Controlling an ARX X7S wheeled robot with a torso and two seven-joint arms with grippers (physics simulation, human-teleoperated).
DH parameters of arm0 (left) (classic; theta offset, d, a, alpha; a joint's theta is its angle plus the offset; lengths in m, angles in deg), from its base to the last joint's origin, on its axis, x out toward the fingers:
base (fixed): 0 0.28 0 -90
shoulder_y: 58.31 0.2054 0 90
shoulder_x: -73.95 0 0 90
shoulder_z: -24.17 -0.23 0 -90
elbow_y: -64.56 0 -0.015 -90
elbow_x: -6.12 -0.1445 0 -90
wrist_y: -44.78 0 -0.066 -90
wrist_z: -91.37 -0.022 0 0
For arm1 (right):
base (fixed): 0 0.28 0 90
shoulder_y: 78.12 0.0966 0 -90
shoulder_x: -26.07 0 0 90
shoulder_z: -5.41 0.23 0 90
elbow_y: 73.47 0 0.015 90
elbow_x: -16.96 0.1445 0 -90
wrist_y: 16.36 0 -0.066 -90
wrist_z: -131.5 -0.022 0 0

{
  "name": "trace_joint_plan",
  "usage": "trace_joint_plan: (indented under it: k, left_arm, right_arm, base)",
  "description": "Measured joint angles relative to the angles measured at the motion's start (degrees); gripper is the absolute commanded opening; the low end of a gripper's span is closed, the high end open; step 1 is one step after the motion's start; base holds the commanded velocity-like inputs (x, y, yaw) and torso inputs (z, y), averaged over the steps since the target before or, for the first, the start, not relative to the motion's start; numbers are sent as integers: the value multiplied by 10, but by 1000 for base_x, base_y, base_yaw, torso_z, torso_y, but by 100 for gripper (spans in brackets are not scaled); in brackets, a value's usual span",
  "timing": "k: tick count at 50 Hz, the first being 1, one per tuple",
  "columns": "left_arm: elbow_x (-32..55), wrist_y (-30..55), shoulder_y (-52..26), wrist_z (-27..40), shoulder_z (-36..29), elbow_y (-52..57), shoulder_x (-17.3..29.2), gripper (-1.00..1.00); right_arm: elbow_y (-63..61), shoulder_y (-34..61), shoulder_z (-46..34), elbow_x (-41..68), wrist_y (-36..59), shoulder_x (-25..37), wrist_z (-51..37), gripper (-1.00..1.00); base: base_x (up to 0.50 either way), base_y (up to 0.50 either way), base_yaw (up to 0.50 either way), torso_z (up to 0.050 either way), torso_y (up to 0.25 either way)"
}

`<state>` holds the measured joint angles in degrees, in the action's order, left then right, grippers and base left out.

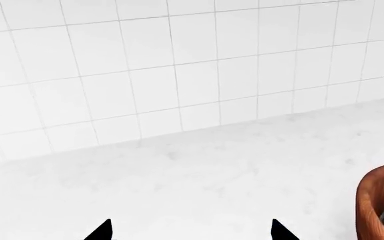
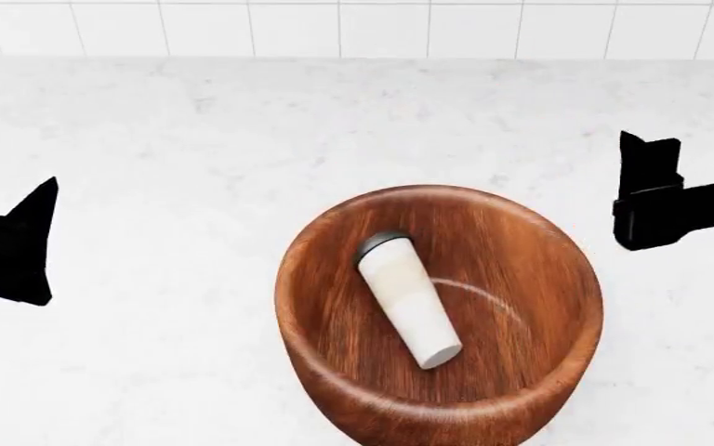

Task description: Place the cup inside the bowl on the dining table and move the bowl to any counter.

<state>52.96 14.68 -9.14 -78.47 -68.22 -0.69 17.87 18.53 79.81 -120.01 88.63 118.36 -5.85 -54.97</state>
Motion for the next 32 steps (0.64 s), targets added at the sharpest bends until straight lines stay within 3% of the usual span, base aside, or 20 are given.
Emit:
trace_joint_plan:
  k: [10,23,32]
  left_arm:
    - [37,69,-117,9,4,-35,-7,100]
    - [43,116,-264,13,-21,-102,-29,100]
    - [8,98,-365,-7,-69,-193,-57,100]
  right_arm:
    - [-94,28,21,-39,-27,44,-18,100]
    - [-54,139,13,-105,-16,0,16,100]
    - [29,216,-11,-166,-25,-44,70,100]
  base:
    - [0,0,0,0,0]
    - [0,0,0,0,0]
    - [0,0,0,0,0]
